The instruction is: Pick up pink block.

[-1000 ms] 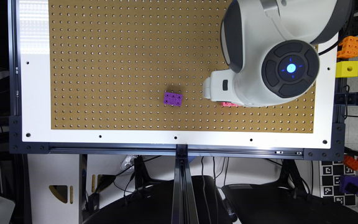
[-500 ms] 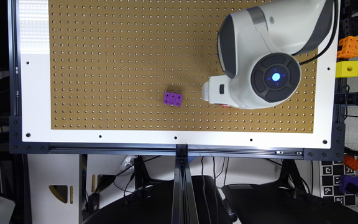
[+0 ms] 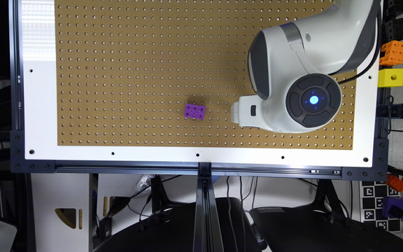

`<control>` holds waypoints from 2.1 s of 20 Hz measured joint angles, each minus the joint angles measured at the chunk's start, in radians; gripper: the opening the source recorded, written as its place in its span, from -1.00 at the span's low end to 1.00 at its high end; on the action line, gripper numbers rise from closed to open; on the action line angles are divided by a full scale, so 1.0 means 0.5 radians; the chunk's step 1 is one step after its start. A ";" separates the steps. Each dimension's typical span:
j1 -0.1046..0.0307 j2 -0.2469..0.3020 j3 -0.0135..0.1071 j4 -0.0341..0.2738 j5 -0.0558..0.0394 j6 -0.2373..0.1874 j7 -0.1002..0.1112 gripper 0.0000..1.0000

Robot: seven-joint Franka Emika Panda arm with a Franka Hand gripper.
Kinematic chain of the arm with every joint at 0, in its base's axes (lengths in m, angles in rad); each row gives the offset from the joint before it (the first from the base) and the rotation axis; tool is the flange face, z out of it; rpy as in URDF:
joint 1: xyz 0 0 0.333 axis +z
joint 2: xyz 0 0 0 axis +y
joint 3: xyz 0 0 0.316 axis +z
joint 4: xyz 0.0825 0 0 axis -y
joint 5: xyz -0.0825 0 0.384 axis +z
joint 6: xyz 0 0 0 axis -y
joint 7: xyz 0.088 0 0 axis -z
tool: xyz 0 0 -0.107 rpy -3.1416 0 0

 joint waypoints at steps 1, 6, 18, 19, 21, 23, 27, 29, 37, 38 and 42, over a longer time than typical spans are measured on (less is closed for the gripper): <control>0.000 0.023 0.000 0.006 0.000 0.009 0.000 1.00; 0.000 0.094 0.000 0.060 -0.001 0.015 0.000 1.00; 0.001 0.106 0.000 0.068 -0.004 0.013 0.000 1.00; -0.001 0.106 -0.001 0.067 -0.004 0.013 0.000 -1.00; -0.001 0.106 -0.001 0.067 -0.004 0.013 0.000 -1.00; -0.001 0.106 -0.001 0.067 -0.004 0.013 0.000 -1.00; -0.001 0.106 -0.002 0.067 -0.006 0.005 0.000 -1.00; -0.001 0.106 -0.002 0.067 -0.007 0.004 0.000 -1.00; -0.003 -0.032 -0.005 0.066 -0.008 -0.144 0.000 -1.00; -0.003 -0.064 -0.005 0.066 -0.008 -0.178 0.000 -1.00; -0.003 -0.181 -0.005 0.066 -0.008 -0.300 0.000 -1.00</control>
